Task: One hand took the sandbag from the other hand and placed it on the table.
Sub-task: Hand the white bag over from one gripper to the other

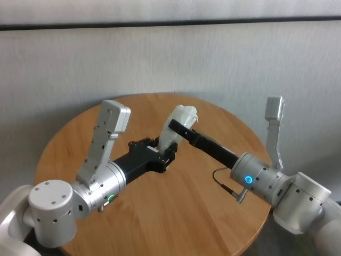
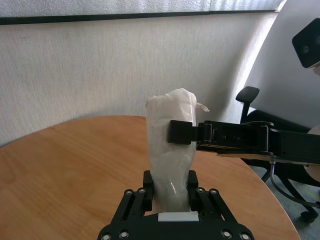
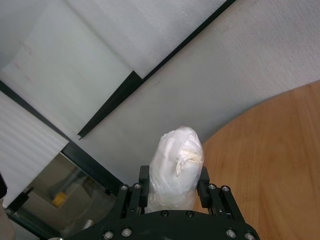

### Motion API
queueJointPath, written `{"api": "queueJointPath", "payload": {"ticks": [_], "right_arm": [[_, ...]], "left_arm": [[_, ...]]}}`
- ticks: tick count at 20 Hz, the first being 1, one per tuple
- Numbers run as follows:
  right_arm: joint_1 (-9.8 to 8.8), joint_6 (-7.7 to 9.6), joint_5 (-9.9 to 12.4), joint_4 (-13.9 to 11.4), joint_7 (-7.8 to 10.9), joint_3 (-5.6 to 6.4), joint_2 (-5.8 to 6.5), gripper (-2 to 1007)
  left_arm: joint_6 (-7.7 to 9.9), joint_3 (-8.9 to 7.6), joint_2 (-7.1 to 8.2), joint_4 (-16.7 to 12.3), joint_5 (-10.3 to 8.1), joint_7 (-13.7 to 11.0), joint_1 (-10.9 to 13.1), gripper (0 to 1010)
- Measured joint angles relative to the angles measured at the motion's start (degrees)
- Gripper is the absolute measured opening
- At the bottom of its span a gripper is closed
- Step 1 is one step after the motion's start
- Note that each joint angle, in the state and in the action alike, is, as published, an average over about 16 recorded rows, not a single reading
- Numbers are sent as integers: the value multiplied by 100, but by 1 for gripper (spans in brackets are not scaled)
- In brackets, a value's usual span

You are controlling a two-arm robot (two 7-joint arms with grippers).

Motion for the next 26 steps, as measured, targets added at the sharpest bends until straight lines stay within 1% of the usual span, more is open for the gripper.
{"api": "queueJointPath", "payload": {"ticks": [12, 16, 21, 26], "right_arm": [[10, -111, 43, 13, -18, -44, 10, 545], [20, -159, 68, 22, -22, -71, 17, 545], [33, -207, 88, 33, -37, -97, 30, 545], [42, -272, 71, 40, -75, -111, 45, 545]], "left_arm": [[0, 0, 0, 0, 0, 0, 0, 418], [0, 0, 0, 0, 0, 0, 0, 442], [0, 0, 0, 0, 0, 0, 0, 523], [1, -2, -1, 0, 1, 6, 1, 659]]}}
